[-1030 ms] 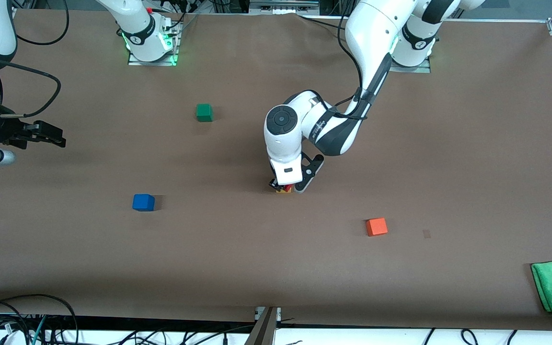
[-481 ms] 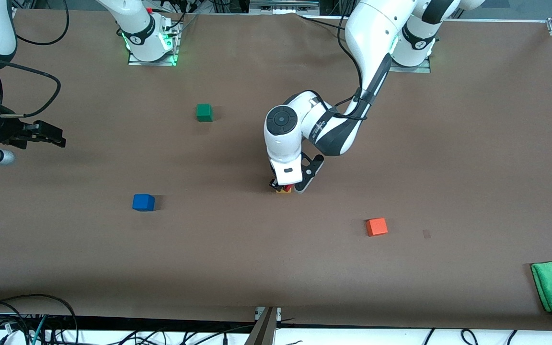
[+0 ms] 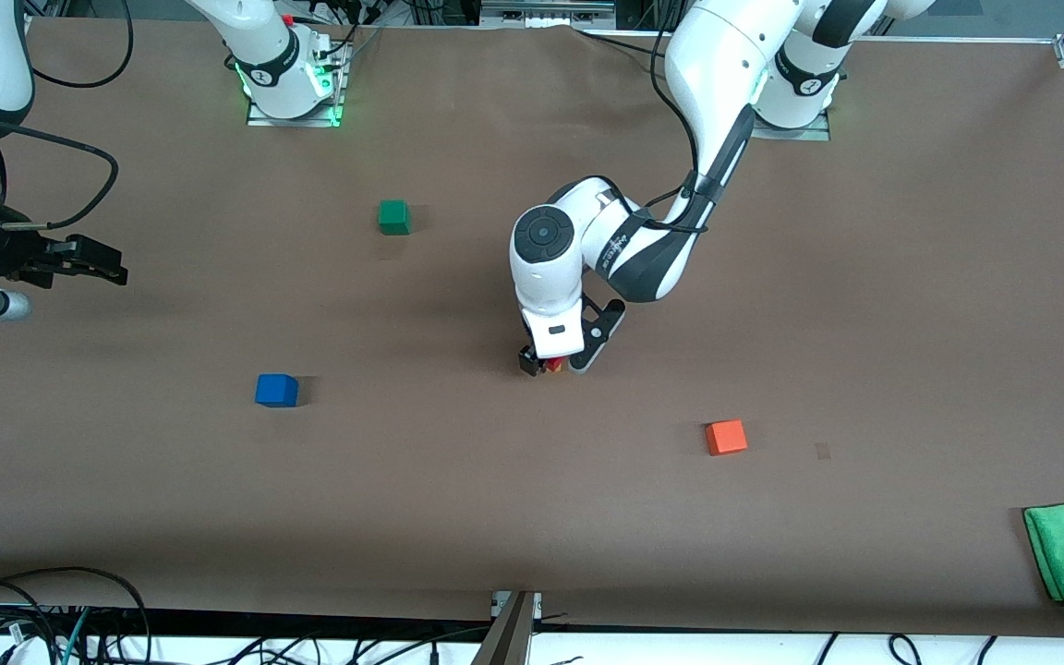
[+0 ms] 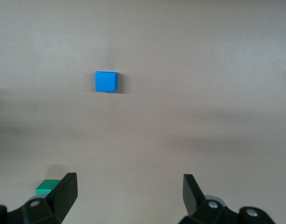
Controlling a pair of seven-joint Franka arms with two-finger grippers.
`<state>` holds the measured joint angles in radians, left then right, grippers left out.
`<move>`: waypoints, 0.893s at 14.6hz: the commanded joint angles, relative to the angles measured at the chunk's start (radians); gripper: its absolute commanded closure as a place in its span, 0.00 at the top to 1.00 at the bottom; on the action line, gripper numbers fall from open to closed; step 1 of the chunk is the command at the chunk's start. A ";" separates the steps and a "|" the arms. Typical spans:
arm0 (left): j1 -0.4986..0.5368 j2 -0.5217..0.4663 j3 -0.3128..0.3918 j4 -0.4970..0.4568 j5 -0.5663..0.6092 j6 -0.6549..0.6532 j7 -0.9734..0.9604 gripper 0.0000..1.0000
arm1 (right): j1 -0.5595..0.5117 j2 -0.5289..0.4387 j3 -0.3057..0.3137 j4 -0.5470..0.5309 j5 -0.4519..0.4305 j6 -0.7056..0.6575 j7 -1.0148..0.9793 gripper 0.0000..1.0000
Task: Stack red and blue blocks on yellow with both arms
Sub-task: 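Lower the red cube onto the yellow cube with the left gripper, then open the left gripper and raise it while the right gripper reaches the blue cube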
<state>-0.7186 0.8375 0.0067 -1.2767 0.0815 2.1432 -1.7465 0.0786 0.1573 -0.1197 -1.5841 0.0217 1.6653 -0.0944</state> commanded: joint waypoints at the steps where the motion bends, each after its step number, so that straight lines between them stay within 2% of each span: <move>1: -0.012 0.018 0.010 0.031 0.029 -0.002 -0.016 0.93 | -0.005 0.001 0.005 0.009 -0.011 -0.010 -0.002 1.00; 6: -0.012 0.012 0.009 0.082 0.026 -0.028 -0.016 0.95 | 0.000 0.045 0.006 0.006 0.003 0.016 0.005 1.00; 10: -0.010 0.000 -0.002 0.143 0.021 -0.133 -0.013 0.96 | 0.004 0.145 0.011 0.004 0.015 0.117 0.013 1.00; 13: -0.008 -0.006 -0.005 0.181 0.015 -0.206 0.024 0.96 | 0.006 0.232 0.012 0.006 0.075 0.204 0.051 1.00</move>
<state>-0.7212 0.8332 0.0009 -1.1330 0.0815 2.0003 -1.7411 0.0822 0.3370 -0.1099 -1.5912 0.0649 1.8227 -0.0685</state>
